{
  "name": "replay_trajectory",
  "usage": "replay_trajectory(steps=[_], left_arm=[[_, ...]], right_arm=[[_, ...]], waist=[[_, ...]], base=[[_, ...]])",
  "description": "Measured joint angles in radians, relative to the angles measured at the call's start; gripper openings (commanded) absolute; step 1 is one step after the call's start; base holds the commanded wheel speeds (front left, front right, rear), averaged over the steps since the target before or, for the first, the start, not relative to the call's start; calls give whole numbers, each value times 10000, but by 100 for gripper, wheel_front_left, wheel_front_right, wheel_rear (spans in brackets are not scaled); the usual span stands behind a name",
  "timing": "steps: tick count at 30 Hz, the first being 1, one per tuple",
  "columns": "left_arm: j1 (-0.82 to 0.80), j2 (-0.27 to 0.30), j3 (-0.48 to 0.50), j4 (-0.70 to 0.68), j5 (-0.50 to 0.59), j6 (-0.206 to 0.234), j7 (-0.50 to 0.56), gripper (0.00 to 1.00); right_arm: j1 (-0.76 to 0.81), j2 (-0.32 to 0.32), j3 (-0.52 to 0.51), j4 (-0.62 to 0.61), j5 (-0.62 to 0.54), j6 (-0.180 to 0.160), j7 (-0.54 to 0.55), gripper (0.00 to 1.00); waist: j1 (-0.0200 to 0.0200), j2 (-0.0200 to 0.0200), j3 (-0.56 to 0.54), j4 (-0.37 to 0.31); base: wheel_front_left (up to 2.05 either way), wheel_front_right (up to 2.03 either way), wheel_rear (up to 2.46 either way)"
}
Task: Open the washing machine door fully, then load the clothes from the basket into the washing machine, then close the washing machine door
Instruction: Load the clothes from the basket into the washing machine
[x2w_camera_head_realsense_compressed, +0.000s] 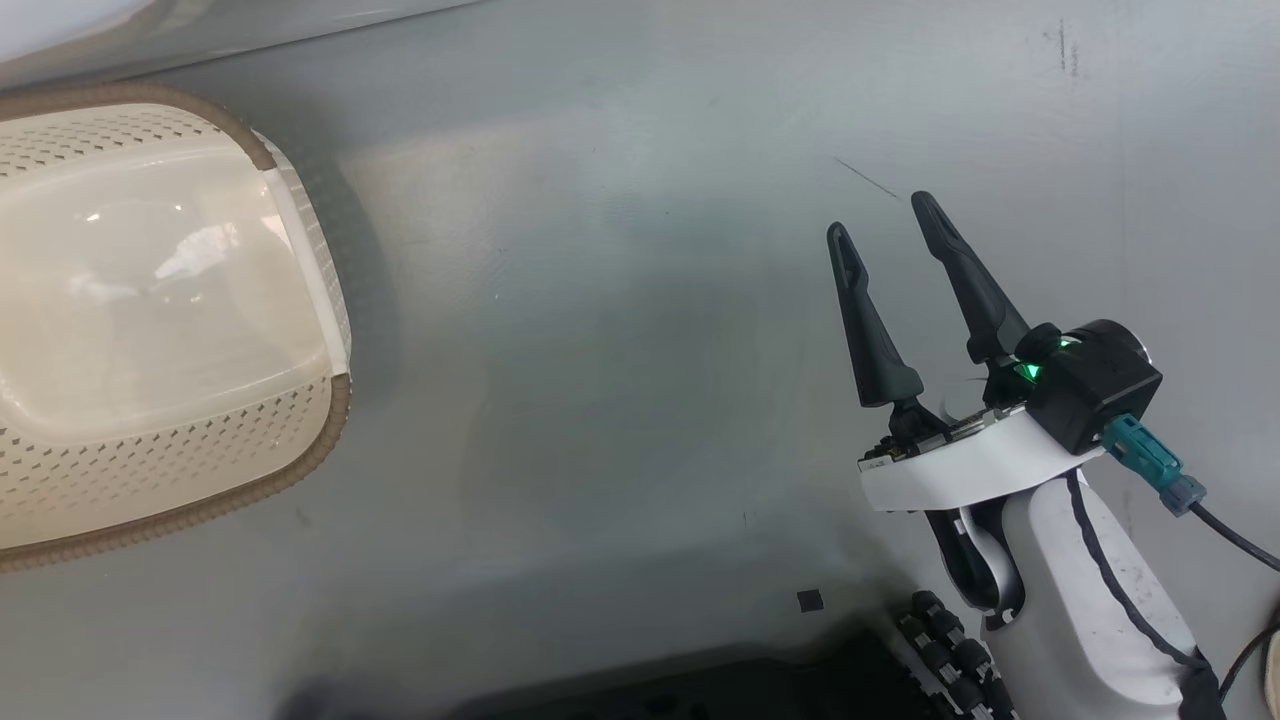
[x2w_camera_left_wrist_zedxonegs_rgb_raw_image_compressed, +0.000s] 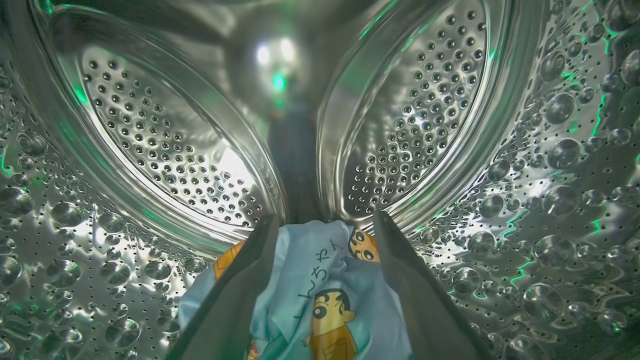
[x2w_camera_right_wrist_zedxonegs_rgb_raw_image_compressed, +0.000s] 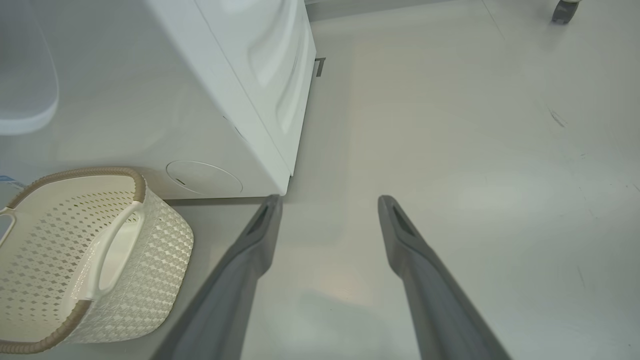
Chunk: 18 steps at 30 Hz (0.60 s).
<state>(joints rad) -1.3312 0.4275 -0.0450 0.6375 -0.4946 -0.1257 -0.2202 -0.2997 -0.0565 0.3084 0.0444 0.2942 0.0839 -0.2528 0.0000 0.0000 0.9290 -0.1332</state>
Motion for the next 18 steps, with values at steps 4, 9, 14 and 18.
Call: replay_trajectory(steps=[4,9,14,18], left_arm=[[-5,6,-36,245,-111,0,-10,100],[0,33,-245,504,-111,0,-98,100],[63,21,-412,646,-107,0,-199,100],[326,-25,-477,757,-169,0,-232,100]], right_arm=[[-40,0,-13,-2,6,-2,-2,100],[-156,0,-58,8,40,-2,-4,100],[-198,0,-144,8,46,-48,-4,100],[-203,0,-217,10,46,-65,-4,100]], waist=[[0,0,-75,8],[0,0,-223,14],[0,0,-419,39],[0,0,-593,83]], base=[[0,0,0],[0,0,0],[0,0,0],[0,0,0]])
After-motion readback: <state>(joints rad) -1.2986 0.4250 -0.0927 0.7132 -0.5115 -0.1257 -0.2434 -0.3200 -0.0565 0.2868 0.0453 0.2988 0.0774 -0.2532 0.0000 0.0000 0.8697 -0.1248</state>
